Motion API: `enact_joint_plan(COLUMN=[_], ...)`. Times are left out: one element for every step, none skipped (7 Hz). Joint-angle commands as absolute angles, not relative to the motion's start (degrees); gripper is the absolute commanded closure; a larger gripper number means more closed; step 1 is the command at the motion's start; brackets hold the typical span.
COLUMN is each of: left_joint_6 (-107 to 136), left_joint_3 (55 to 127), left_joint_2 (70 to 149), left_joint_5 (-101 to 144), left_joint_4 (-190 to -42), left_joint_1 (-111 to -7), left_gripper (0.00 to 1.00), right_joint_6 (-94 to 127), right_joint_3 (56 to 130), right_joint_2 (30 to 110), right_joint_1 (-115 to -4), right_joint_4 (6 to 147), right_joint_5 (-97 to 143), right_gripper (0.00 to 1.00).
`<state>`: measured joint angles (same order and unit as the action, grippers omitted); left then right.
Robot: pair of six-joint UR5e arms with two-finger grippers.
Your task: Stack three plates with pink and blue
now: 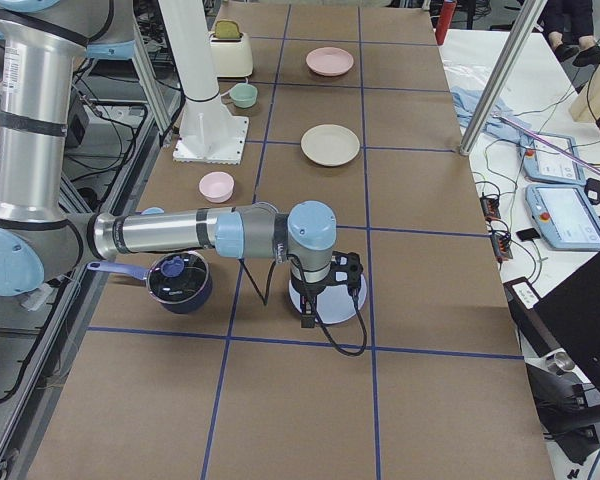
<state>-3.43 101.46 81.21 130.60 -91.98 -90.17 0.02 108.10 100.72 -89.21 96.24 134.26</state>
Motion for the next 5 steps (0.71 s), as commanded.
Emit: enact_joint_plan(left_joint_6=[-3.4, -3.5, -3.5, -3.5, -3.5], left_joint_3=[101.4, 101.5, 102.2, 102.6, 102.5], left_joint_2=[81.2, 81.3, 81.2, 81.3, 81.8], left_joint_5=[130.6, 130.7, 130.7, 130.6, 130.6], left_joint_4=[-92.3, -92.5, -92.5, -92.5, -92.6], left_joint_1=[-90.3, -90.4, -90.4, -90.4, -90.4], left_gripper=[0.0, 0.0, 0.0, 0.0, 0.0], right_joint_6=[0.4, 0.4, 0.4, 0.4, 0.3], right_joint_3=[108.5, 108.3, 108.2, 107.9, 107.8], right_joint_2=[100.8, 100.8, 100.8, 100.9, 100.9], right_joint_1=[-89.2, -89.2, -89.2, -89.2, -89.2], right_joint_4=[96.2, 96.2, 96.2, 96.3, 96.3], right_joint_5=[134.7, 134.8, 134.8, 134.8, 134.8], right_gripper=[0.0, 0.0, 0.0, 0.0, 0.0])
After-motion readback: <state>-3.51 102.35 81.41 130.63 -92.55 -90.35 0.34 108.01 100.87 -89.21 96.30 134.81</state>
